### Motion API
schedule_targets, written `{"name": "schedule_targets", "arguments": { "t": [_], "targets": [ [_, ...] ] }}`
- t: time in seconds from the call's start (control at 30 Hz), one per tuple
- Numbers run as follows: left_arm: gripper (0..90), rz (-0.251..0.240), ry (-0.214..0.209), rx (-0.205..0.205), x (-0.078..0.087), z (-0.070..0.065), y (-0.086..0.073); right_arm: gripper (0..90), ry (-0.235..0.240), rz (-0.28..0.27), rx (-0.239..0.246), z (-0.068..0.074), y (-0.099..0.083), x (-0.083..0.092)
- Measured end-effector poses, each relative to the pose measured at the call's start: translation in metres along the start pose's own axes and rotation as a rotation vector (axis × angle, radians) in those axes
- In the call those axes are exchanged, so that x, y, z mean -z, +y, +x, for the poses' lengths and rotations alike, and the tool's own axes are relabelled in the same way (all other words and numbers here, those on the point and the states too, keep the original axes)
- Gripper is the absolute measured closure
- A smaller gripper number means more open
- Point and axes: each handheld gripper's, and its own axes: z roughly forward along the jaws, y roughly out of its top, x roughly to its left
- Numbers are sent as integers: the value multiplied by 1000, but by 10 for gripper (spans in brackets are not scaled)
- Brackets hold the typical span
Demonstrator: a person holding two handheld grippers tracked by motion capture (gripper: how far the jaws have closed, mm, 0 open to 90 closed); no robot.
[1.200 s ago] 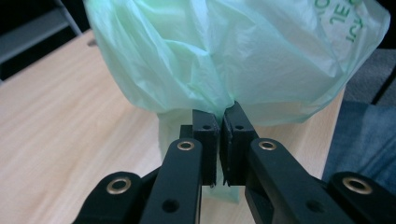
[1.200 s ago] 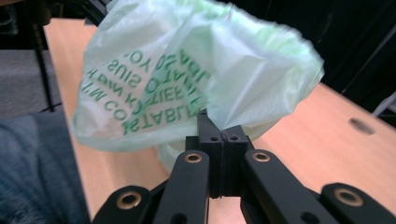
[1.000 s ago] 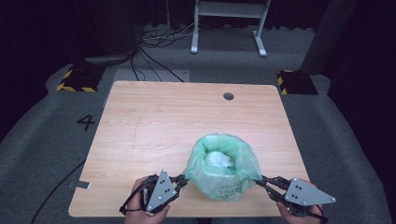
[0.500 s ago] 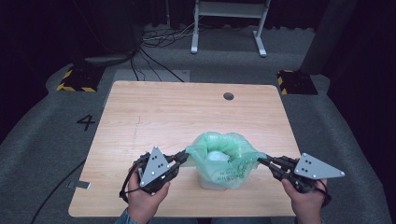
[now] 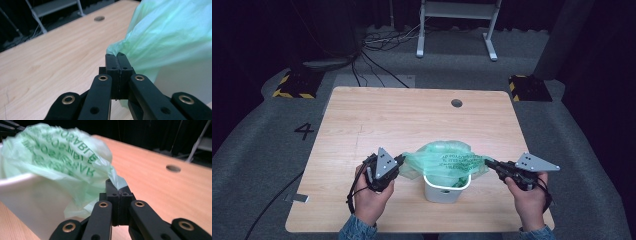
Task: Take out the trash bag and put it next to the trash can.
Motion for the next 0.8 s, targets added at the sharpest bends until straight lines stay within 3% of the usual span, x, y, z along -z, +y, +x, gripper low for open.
{"name": "schedule_targets", "arguments": {
  "t": [0.1, 0.23, 0.27, 0.4, 0.5, 0.6, 0.7, 0.8],
  "targets": [
    [898, 35, -9, 6, -7, 1, -6, 900, -4, 33, -6, -1, -9, -5],
    [897, 30, -28, 12, -8, 1, -9, 900, -2, 35, -17, -2, -15, -4],
    [896, 30, -27, 11, -7, 1, -9, 834, 0, 28, -19, -3, -16, -3],
    [832, 20, -51, 25, -1, 1, -8, 522, -66, -27, -25, -4, -14, 9],
    [854, 28, -52, 17, 3, -1, -6, 464, -87, -60, -33, 1, -9, 26],
    [865, 29, -55, 18, 4, -4, -5, 473, -93, -85, 12, 15, 3, 44],
    [868, 26, -53, 14, 5, -5, -4, 605, -12, -77, 47, 31, 12, 53],
    [868, 29, -59, 13, 6, -5, -4, 702, 127, 27, 52, 46, 13, 43]
  ]
}}
